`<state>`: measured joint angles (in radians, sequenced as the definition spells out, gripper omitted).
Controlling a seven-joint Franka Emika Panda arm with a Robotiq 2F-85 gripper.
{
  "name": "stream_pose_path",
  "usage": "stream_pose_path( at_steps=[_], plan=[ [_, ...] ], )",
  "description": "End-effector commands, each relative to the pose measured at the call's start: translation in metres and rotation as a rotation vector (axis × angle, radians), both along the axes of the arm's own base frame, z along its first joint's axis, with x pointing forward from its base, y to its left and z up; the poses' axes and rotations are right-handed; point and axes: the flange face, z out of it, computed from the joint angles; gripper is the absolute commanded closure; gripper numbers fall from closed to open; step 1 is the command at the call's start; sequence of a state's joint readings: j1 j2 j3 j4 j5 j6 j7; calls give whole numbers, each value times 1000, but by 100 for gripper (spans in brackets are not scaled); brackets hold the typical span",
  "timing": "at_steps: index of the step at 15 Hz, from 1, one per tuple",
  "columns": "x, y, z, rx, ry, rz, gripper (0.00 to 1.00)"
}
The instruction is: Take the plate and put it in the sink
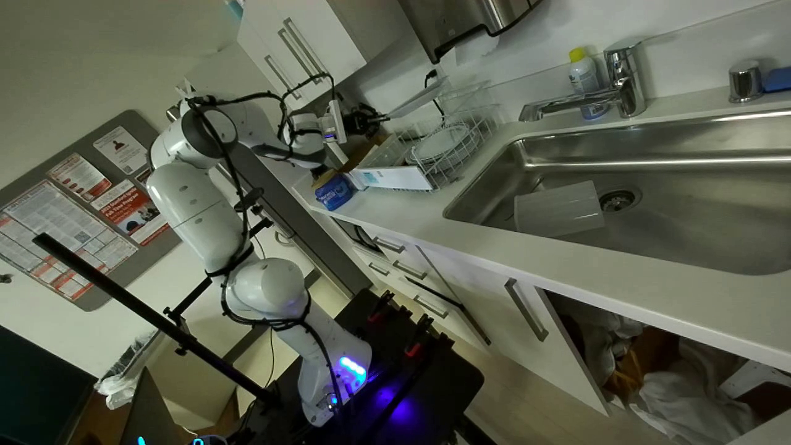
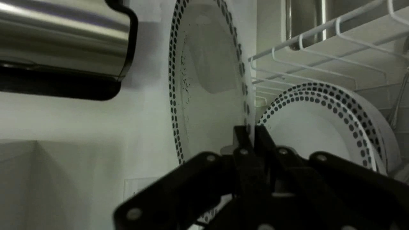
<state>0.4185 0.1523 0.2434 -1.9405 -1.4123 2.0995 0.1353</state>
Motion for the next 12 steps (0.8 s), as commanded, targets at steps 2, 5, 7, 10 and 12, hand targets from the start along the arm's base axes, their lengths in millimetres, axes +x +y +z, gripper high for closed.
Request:
stream_pose_path(
  at_steps=[2, 5, 7, 10, 12],
  plan=[
    [-33, -42, 16, 23, -33, -120, 98],
    [-49, -68, 12, 43, -49, -208, 98],
    [-60, -83, 12, 42, -63, -275, 98],
    [-78, -108, 15, 44, -90, -381, 98],
    [-90, -123, 18, 44, -107, -443, 98]
  ],
)
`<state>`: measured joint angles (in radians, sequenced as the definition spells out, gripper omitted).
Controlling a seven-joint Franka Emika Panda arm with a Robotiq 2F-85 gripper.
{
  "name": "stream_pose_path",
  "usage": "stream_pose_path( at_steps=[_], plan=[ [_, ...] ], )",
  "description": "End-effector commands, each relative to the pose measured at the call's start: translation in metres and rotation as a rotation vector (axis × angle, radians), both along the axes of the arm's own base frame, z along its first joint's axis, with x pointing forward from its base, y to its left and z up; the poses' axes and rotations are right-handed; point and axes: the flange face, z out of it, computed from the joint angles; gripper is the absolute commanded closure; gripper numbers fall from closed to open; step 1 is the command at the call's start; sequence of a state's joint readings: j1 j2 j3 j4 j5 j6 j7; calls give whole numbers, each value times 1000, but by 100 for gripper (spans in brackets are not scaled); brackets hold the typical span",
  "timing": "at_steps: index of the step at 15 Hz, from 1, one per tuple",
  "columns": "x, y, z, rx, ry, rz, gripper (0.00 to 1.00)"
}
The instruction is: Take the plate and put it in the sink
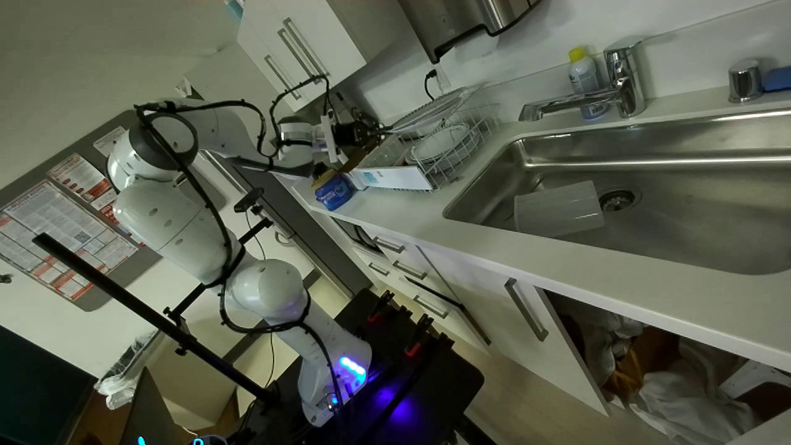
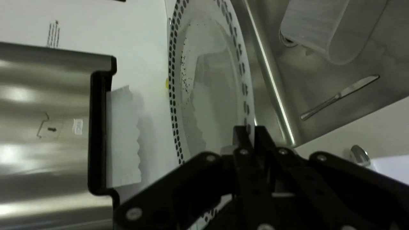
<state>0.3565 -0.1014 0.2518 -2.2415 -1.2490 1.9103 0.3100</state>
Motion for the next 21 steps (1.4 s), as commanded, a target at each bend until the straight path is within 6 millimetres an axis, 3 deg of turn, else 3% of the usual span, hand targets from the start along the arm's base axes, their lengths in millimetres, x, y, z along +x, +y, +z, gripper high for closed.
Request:
stream_pose_path(
  at_steps=[1, 4, 10, 15, 21],
  plan=[
    [-33, -32, 27, -20, -82, -109, 98],
    [-45, -55, 30, -20, -97, -171, 98],
    [-51, -129, 26, -24, -114, -271, 98],
    [-48, -187, 22, -33, -117, -330, 98],
    [-33, -239, 10, -15, -119, -290, 98]
  ],
)
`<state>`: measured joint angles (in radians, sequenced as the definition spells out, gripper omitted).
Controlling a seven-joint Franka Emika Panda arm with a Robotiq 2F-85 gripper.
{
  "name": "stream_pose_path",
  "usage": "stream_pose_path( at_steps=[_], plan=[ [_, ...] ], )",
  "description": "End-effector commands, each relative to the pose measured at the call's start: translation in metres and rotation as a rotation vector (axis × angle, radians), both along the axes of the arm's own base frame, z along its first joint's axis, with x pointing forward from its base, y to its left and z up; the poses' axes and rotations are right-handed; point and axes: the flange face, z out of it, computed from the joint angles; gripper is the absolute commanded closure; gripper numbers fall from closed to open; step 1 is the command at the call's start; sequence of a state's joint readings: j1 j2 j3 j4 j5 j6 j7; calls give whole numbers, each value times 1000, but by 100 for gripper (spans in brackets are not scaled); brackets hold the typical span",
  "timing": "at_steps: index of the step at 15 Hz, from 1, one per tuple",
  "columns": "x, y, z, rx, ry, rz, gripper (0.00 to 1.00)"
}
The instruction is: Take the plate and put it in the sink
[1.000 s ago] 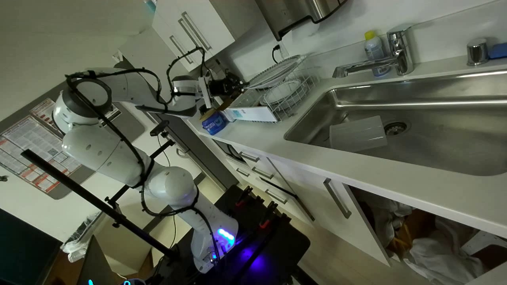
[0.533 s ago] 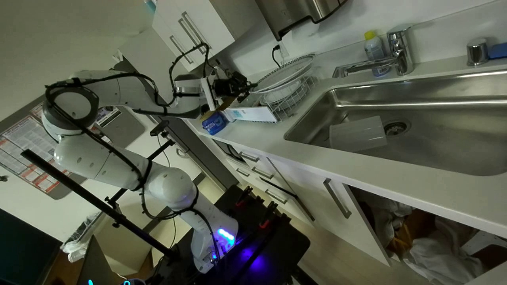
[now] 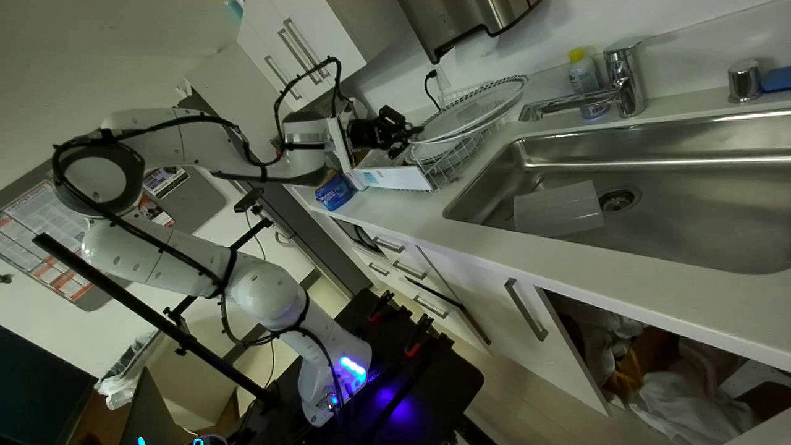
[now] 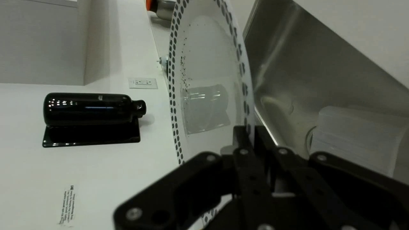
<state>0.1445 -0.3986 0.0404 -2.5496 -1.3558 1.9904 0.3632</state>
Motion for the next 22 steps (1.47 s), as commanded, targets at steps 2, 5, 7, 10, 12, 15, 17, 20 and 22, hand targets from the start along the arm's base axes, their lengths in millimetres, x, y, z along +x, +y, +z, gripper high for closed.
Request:
stream_pose_path(
  at_steps=[2, 5, 7, 10, 12, 15, 17, 20, 22],
  plan=[
    [4, -41, -2, -5, -42, 51, 98],
    [7, -75, -19, -3, -33, 53, 98],
    [6, -97, -31, 2, -34, 46, 98],
    [7, -123, -50, 33, -35, 53, 98],
    [9, -133, -61, 54, -34, 74, 98],
    [1, -131, -82, 96, 12, 68, 90],
    [3, -133, -89, 105, 17, 74, 90],
    [4, -134, -90, 104, 19, 75, 90],
    [8, -136, -94, 113, 21, 68, 98]
  ],
)
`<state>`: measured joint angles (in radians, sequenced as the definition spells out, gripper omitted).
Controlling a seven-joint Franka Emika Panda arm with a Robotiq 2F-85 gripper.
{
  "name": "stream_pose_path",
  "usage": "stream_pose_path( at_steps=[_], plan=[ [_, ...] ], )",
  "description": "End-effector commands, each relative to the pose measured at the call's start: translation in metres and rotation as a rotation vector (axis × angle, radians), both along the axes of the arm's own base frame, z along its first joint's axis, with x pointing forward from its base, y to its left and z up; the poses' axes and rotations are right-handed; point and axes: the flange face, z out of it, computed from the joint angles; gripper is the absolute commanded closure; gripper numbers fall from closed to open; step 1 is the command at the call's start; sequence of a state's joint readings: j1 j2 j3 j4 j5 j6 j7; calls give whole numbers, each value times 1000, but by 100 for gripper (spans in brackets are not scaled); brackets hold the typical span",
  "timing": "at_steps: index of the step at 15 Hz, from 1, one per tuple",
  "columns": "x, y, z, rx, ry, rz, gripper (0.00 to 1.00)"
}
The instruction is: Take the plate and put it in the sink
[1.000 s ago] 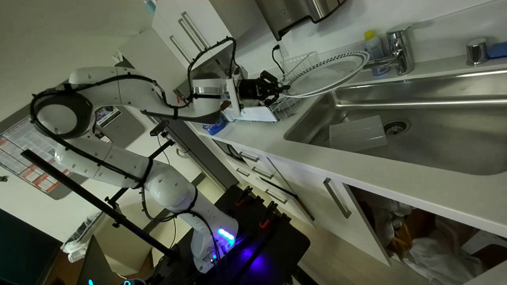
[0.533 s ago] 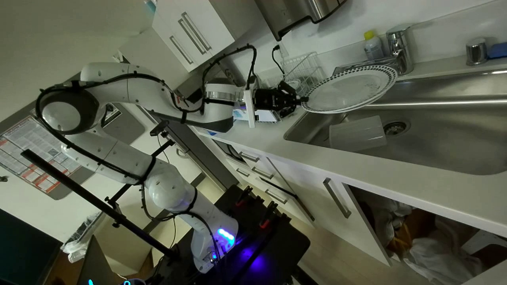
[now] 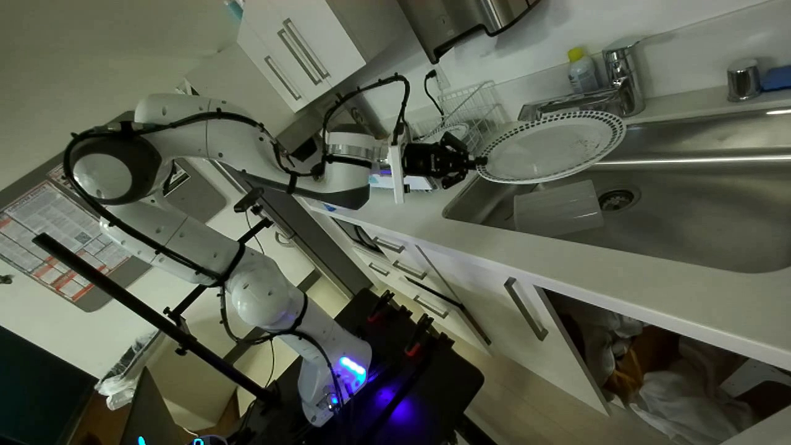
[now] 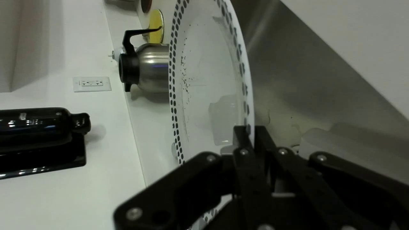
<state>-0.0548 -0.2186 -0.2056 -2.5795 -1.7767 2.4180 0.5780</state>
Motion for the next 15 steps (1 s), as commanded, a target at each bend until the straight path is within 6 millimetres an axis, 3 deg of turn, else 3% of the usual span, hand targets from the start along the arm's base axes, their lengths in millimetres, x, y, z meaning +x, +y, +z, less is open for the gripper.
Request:
stream_pose_path(
  at_steps=[1, 7, 15],
  plan=[
    [8, -6, -9, -14, 5, -16, 98],
    [21, -28, -38, -24, 0, -50, 98],
    [49, -67, -63, -40, 33, 35, 98]
  ],
)
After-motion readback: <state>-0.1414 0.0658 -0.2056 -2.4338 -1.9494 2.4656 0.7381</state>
